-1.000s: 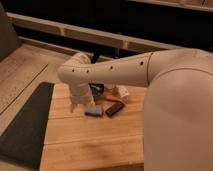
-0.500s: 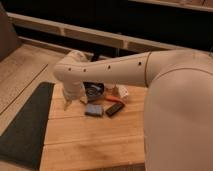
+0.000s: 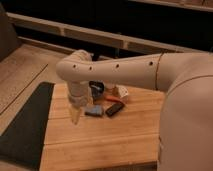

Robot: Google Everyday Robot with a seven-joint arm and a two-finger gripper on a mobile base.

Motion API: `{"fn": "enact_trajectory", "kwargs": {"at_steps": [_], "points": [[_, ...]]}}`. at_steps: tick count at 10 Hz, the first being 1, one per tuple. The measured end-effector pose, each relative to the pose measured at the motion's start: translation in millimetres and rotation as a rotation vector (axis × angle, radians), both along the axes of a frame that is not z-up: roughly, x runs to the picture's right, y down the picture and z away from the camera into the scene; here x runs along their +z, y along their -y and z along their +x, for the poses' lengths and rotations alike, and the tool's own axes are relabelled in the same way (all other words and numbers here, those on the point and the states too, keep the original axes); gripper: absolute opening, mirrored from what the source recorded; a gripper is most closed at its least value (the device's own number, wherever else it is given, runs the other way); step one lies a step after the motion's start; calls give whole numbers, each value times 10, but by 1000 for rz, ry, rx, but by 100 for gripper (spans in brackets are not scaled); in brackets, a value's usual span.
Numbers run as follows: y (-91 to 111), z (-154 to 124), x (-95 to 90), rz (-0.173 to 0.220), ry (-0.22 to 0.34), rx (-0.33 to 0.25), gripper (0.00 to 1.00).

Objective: Drag the pepper across the table

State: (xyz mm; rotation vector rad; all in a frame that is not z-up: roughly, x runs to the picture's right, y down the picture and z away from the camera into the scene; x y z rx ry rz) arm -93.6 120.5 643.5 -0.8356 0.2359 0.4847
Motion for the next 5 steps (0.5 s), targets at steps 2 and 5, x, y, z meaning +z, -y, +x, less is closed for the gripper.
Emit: {"fn": "enact_trajectory", "kwargs": {"at_steps": [2,5], "points": [[-44,58,-76,-27,27,-51,65],[-172,265,161,-82,21,-74,65]]}}
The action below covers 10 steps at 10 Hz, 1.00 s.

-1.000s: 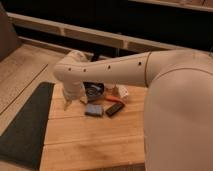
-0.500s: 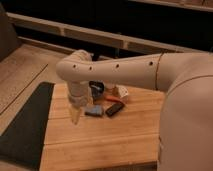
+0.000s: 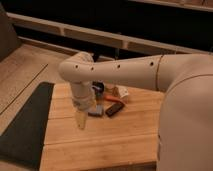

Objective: Drag the pepper across the table

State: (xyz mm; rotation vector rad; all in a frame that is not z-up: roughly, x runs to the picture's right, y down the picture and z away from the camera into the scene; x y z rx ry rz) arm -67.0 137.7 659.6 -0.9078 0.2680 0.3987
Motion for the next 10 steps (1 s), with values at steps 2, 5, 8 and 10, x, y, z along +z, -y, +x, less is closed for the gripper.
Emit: {"fn": "enact_trajectory", "kwargs": {"at_steps": [2,5,8,10], "points": [[118,337,174,59,63,-42,65],[389,861,137,193,127,-102,65],[527,1326,-69,280,139,-99,65],[537,1279,-65,285,148,-100,65]]}}
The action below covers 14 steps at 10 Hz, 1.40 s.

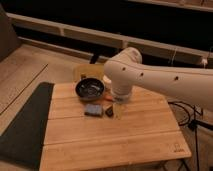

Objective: Drag the pepper across the table

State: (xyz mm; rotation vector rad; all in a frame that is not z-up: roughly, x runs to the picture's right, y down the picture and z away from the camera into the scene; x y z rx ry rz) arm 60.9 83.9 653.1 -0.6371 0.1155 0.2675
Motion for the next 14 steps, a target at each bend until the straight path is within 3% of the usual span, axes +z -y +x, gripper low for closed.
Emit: {"fn": "enact_trajectory", "kwargs": {"at_steps": [2,4,7,9,10,14], "points": [[-21,80,69,-3,-4,2,65],[33,525,310,22,-17,19,65],[278,853,811,69,66,-21,65],[438,906,1115,82,136,-56,65],[477,891,1186,86,157,-65,65],[485,953,1191,80,143,-68,65]]}}
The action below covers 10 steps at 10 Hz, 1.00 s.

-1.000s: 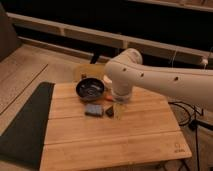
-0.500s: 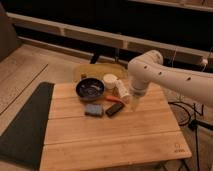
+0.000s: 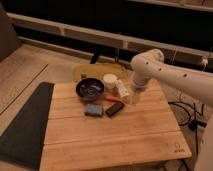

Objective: Drag the pepper across the table

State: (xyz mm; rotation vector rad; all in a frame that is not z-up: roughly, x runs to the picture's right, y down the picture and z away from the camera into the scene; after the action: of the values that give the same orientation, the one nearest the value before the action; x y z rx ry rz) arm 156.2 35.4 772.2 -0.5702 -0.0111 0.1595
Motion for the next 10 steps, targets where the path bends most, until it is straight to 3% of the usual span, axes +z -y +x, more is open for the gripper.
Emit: {"fn": "enact_trajectory", "kwargs": {"at_steps": [2,3,6,10], "points": [[65,276,118,-14,-71,-20,65],[107,240,245,-26,-75,-51,65],[163,-95,657,-55,-22,-144,65],[334,-675,1003,-41,92,-255,65]]}}
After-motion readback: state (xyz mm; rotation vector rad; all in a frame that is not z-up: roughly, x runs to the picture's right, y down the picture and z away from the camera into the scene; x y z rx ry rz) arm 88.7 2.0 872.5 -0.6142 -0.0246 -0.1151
